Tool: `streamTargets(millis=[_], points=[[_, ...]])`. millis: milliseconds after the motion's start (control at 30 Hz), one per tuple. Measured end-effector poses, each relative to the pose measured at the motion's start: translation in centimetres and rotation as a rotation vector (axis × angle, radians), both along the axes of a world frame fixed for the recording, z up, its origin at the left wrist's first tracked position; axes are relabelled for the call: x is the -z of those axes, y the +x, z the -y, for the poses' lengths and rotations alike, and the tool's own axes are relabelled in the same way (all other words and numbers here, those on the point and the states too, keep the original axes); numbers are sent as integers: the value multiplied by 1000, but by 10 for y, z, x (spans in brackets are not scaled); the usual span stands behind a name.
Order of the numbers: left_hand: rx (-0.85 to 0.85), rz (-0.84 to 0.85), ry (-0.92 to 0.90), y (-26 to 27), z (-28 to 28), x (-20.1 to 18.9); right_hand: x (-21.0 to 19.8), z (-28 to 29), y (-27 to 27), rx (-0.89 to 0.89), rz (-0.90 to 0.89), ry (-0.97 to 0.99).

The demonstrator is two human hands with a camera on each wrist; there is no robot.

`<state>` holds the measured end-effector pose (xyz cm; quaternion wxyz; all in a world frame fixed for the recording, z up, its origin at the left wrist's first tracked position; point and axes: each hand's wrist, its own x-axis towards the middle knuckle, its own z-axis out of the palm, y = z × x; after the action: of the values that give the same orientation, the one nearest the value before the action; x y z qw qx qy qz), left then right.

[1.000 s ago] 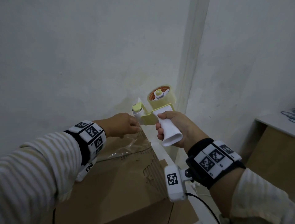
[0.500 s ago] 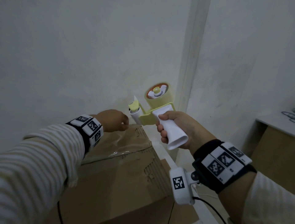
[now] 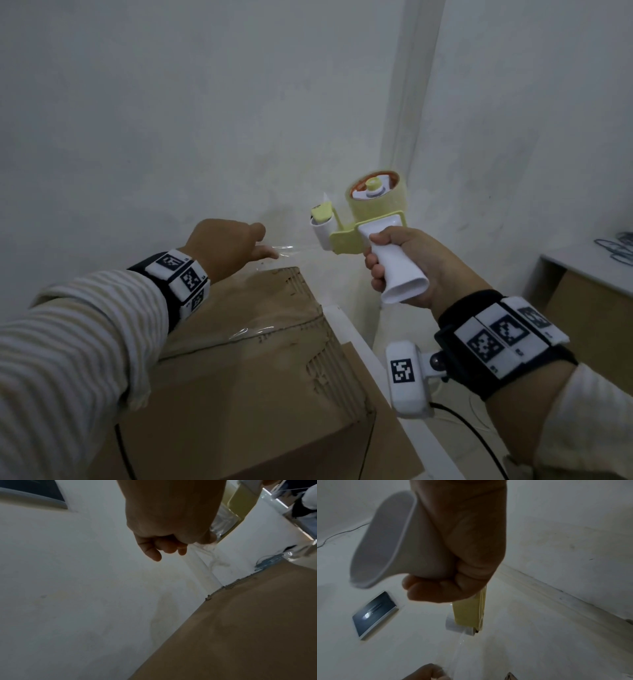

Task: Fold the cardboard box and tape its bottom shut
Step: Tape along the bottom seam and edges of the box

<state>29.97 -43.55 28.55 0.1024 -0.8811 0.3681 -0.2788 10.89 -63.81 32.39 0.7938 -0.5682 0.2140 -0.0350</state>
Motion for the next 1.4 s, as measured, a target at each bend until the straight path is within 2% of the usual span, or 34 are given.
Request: streamTargets(millis=[133, 267, 367, 467, 533, 600, 700, 733, 800, 900, 1000, 1133, 1233, 1300, 1333, 1400], points=[[-79, -52, -2, -2, 3, -3, 1, -4, -2, -52, -37, -34], [-197, -295, -50, 3, 13, -5, 6, -15, -2, -127, -95, -92], [-174, -420, -186, 5, 15, -4, 8, -22, -2, -142, -107, -108], [-128, -268, -247, -1, 12, -2, 6, -23, -2, -111, -86, -120], [-104, -230, -248, -3, 12, -3, 2, -22, -1, -71, -61, -127], [-116, -373, -325, -1, 16, -5, 0, -22, 2, -40, -48, -135], [-88, -819, -635, 3, 26, -11, -1, -25, 6, -40, -63, -168], [-51, -911, -718, 4, 29, -12, -1, -26, 7, -51, -67, -181], [9, -933, -754, 7, 31, -15, 1, -31, 9, -73, -72, -198], [8, -794, -691, 10, 30, -17, 4, -37, 13, -88, -70, -206], [26, -791, -709, 11, 27, -17, 5, -42, 16, -74, -63, -215], [74, -920, -734, 17, 19, -17, 4, -43, 18, -51, -71, -238], [67, -1142, -729, 21, 16, -20, 3, -42, 18, -44, -72, -235], [77, -1327, -822, 22, 17, -22, 2, -41, 19, -38, -72, -244], [85, -1362, -906, 21, 18, -23, 3, -41, 19, -35, -74, -253], [61, -1316, -1038, 21, 21, -24, 3, -41, 19, -32, -79, -277]])
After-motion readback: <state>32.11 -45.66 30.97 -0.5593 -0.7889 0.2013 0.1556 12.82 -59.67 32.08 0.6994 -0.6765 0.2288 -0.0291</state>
